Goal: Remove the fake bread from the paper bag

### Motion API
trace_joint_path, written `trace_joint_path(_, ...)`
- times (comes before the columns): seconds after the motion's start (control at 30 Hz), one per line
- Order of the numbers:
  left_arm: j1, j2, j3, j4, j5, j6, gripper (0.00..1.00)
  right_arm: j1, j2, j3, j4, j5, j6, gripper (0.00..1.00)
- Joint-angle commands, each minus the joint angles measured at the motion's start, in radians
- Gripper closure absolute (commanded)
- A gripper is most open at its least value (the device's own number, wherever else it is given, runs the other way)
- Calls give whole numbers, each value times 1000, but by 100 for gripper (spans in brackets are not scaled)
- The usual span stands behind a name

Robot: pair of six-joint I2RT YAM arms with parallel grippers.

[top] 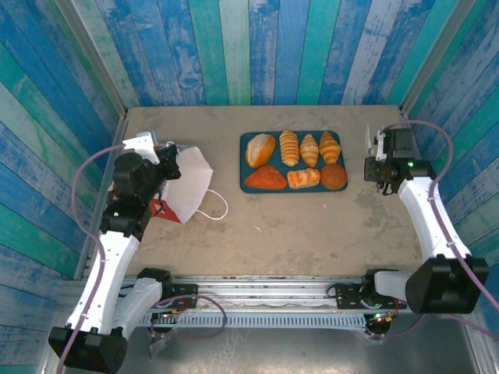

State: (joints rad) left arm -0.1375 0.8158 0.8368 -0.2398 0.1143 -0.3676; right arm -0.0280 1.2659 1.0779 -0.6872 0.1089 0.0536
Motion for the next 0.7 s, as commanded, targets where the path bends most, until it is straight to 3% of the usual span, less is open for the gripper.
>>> trace_joint_path(0.0, -1, -19, 19, 23, 10, 8, 100, -41, 64, -18, 33, -62, 52, 63)
trace_joint_path(0.37, -1, -28, 10, 18, 8, 9, 100, -81, 253, -24, 93, -82, 25, 60)
trace_joint_path(0.67, -1, -21, 13, 18, 9, 9, 100, -100, 448, 39, 77, -29, -8, 55)
